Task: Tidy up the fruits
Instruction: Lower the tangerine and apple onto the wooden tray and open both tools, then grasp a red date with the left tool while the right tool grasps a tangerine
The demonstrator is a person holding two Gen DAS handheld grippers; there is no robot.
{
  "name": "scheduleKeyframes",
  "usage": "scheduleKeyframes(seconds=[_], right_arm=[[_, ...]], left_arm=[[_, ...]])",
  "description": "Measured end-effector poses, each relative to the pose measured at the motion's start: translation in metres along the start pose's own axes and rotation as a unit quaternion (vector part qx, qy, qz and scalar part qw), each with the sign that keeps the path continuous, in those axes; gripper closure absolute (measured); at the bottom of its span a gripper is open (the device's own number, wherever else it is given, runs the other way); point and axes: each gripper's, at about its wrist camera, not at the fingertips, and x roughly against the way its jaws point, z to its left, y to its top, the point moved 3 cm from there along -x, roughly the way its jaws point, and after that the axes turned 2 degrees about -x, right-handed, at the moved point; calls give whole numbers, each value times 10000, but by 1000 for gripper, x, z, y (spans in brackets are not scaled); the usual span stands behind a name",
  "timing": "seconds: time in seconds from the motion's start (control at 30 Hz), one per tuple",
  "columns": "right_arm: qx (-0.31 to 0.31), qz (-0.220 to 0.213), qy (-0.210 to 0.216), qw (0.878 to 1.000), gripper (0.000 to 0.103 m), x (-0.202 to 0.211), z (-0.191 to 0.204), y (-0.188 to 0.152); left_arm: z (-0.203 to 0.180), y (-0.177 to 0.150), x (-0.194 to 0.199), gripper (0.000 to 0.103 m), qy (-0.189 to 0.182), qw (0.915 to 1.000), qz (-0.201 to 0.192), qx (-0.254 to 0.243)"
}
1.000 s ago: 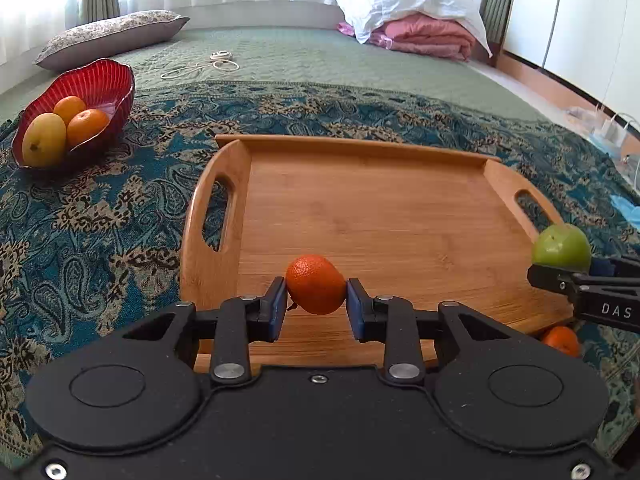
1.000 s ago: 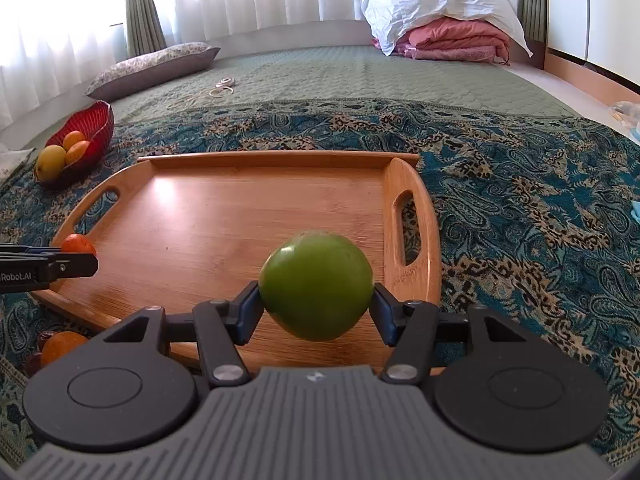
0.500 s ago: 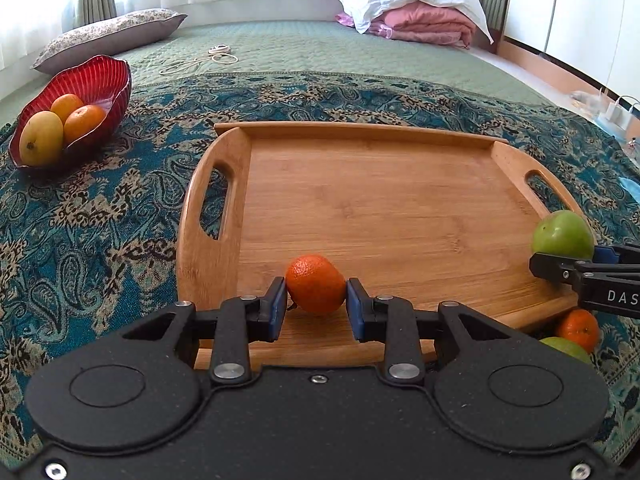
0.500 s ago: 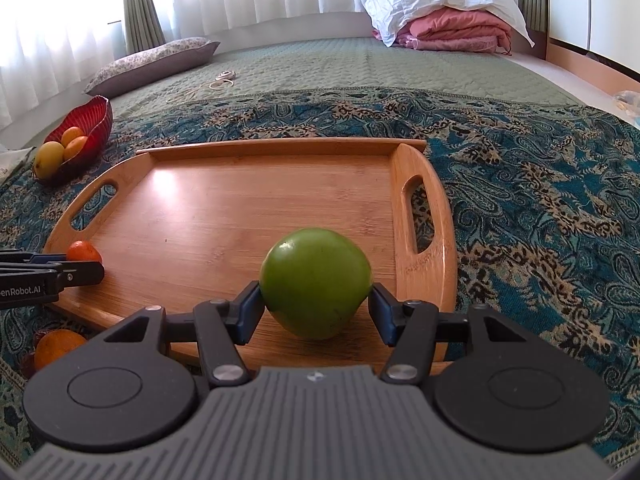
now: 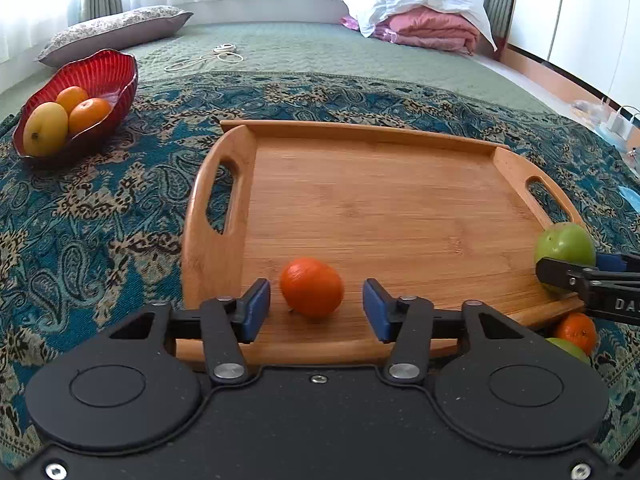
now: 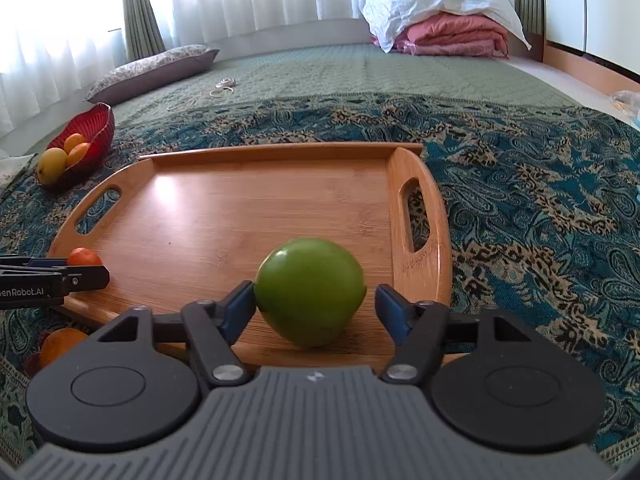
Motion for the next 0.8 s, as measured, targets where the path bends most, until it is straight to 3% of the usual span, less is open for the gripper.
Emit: scheduleKeyframes(seconds=[0.07,0.13,0.2,0.4,0.53,0.8], right_arm=[[-1,-61,34,10000,19,5,-1,-2],[7,-146,50,9999,15,13,-1,-6],[39,-272,63,9996,12,22,-1,-13],[61,-449,115,9989,10,44,-3,-35],[244,-569,81,9980,1,54,-3,-46],[750,-673,-185,9947,0,62,7,-63]], left_arm=[[1,-2,6,45,-16,10000,-70,15],[2,-4,14,24,-69,9998,-179,53],[2,-6,23,17,-167,9994,-306,65],[-3,-22,53,8,-183,9972,-688,-222],[-5,-36,70,3,-204,9953,-908,-282],[-1,-65,83,1,-213,9950,-951,-211]])
